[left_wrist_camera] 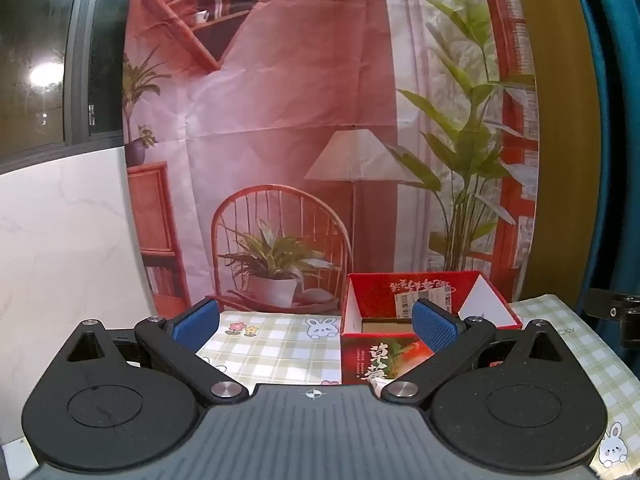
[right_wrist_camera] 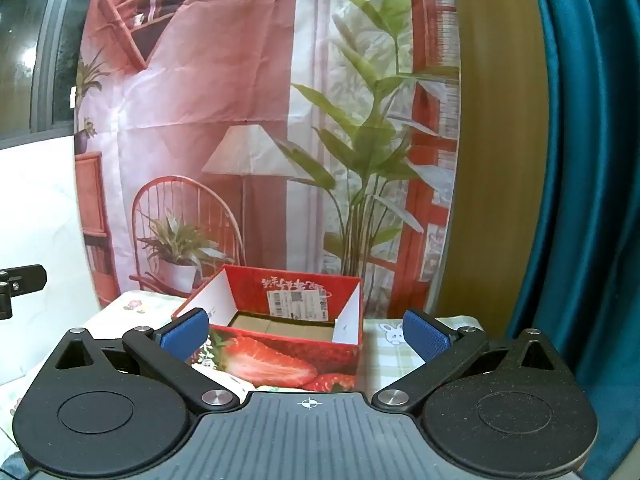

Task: Organize soft objects

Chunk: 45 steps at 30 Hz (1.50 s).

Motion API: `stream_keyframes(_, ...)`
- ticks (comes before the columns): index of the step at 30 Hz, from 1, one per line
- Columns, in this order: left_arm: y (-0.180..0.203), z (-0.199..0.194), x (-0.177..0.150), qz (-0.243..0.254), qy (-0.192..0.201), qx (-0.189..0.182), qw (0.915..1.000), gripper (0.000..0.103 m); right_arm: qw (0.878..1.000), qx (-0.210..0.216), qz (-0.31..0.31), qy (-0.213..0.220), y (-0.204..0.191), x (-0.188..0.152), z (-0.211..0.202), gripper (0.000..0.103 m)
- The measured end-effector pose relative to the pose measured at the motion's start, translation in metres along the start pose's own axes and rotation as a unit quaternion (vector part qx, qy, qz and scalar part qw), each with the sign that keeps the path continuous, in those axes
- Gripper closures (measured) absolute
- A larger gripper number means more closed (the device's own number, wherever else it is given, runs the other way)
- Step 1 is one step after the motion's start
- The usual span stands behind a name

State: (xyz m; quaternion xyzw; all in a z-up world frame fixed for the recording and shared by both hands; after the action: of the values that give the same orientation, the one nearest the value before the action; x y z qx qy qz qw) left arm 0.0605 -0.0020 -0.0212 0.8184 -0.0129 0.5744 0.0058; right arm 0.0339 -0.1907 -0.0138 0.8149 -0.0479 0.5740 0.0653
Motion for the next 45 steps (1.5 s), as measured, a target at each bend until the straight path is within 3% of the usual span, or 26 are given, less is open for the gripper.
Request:
stream_keyframes(4,-0.002,-0.006,0.003,-0.001,0.024,0.002,0.9997,0.000,1.000,0.002,0.004,0.005,0.002,-0.001,0.000,0.000)
stream_keyframes(45,-0.002,-0.005,0.001,-0.002,0.018,0.010,0.9998,0.000,1.000,0.016,0.023,-0.002,0.009,-0.007,0.004,0.000)
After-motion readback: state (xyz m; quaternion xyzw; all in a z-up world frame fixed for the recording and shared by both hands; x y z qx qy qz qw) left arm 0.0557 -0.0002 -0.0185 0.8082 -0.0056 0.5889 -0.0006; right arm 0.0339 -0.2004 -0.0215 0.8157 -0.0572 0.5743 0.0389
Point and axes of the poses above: each gripper's, at about its wrist camera, not at the fingertips, and z roughly the way its jaws point, y to its right, x to its top, the point moved 6 cm from there along z, roughly the way its jaws point, and after that the axes turned 6 degrees about -z, right-handed, at the moved point
